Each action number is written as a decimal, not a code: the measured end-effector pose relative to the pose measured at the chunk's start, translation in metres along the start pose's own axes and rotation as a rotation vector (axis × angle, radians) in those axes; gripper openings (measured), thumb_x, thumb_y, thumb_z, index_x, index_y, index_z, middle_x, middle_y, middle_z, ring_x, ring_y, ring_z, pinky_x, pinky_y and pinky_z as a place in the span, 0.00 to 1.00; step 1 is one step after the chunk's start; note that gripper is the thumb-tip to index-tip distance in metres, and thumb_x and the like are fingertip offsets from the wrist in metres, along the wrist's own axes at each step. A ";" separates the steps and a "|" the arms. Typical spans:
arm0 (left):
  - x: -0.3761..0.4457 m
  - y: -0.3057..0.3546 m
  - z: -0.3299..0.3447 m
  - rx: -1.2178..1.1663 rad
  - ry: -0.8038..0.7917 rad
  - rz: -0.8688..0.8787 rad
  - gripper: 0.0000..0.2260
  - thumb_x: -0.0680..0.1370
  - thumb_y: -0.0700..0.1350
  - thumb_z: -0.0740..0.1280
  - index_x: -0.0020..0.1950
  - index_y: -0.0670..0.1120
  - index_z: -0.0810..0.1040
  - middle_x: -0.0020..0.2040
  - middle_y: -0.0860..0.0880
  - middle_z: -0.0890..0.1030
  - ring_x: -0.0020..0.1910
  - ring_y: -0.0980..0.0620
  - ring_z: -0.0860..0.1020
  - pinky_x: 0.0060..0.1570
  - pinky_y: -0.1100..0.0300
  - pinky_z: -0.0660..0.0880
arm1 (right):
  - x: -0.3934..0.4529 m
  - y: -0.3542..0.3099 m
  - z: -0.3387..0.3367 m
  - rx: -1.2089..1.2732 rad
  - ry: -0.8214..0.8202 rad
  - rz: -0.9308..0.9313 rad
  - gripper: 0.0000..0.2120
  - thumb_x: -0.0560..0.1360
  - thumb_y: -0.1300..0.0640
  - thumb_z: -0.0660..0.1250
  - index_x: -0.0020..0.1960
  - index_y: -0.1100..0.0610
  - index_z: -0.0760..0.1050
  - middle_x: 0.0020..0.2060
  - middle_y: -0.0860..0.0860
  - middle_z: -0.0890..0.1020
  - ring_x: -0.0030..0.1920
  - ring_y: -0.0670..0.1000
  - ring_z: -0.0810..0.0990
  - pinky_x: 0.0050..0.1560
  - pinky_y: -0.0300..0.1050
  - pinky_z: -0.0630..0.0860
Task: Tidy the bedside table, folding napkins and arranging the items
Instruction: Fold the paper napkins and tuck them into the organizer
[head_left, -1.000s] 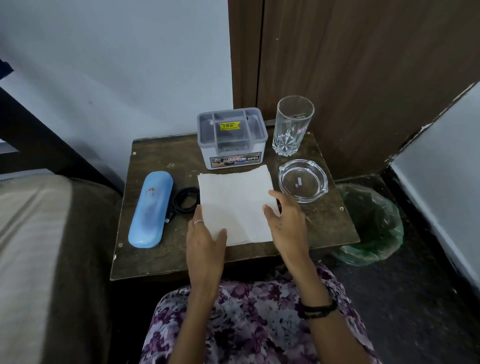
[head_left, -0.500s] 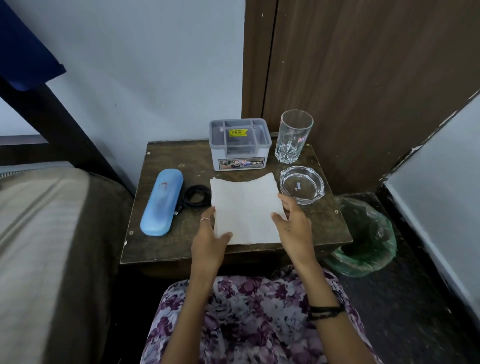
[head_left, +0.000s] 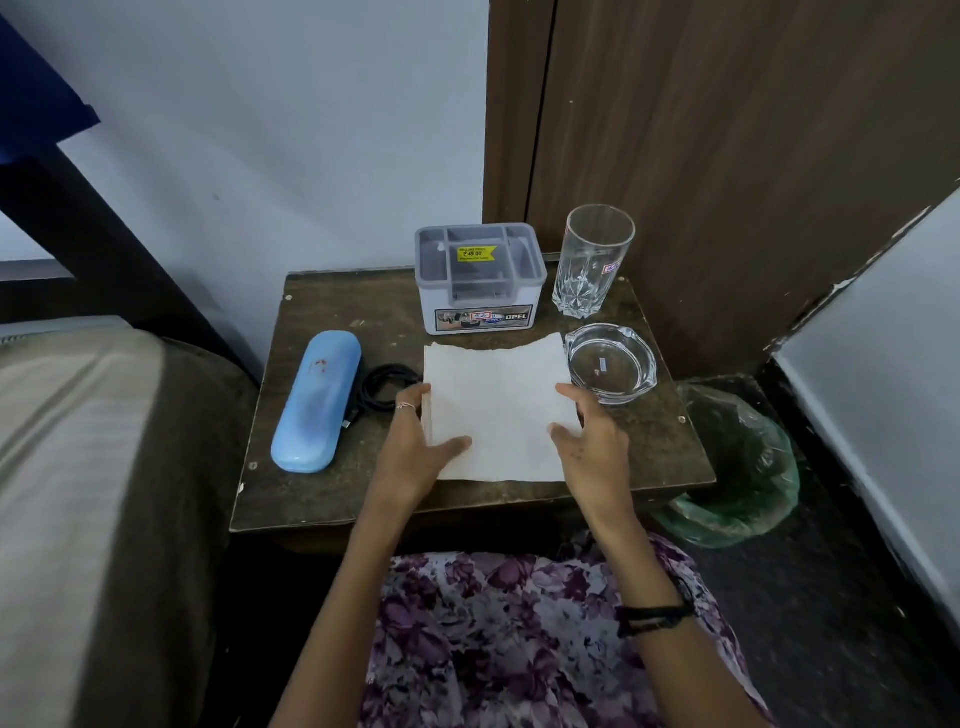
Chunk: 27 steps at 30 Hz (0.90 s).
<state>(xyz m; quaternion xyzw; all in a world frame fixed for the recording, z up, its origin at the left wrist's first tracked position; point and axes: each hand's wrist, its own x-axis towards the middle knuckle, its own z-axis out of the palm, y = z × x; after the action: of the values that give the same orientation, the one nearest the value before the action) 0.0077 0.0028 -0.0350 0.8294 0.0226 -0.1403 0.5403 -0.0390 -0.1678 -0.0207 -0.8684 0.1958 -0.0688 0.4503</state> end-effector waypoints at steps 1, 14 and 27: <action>0.005 0.000 -0.003 0.010 0.011 -0.003 0.28 0.72 0.40 0.72 0.67 0.46 0.61 0.56 0.54 0.68 0.55 0.55 0.69 0.49 0.62 0.67 | 0.001 0.000 0.000 -0.007 -0.004 -0.004 0.20 0.76 0.65 0.63 0.68 0.56 0.70 0.61 0.55 0.78 0.59 0.51 0.77 0.61 0.40 0.70; 0.049 0.000 -0.022 0.080 0.110 0.046 0.25 0.72 0.41 0.72 0.64 0.44 0.65 0.53 0.53 0.70 0.48 0.54 0.72 0.34 0.70 0.67 | 0.003 -0.003 0.010 -0.004 -0.061 -0.044 0.20 0.77 0.64 0.63 0.68 0.58 0.69 0.64 0.54 0.76 0.60 0.53 0.78 0.60 0.34 0.67; 0.084 0.011 -0.031 0.125 0.099 0.019 0.28 0.70 0.39 0.74 0.66 0.42 0.66 0.66 0.45 0.70 0.60 0.52 0.70 0.52 0.64 0.66 | 0.003 0.000 0.012 -0.004 -0.058 -0.049 0.20 0.77 0.65 0.62 0.68 0.57 0.69 0.63 0.55 0.77 0.50 0.46 0.77 0.50 0.25 0.66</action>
<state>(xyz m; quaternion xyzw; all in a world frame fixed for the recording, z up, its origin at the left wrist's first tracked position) 0.0968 0.0166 -0.0350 0.8675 0.0327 -0.0952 0.4871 -0.0328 -0.1599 -0.0282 -0.8755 0.1614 -0.0544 0.4522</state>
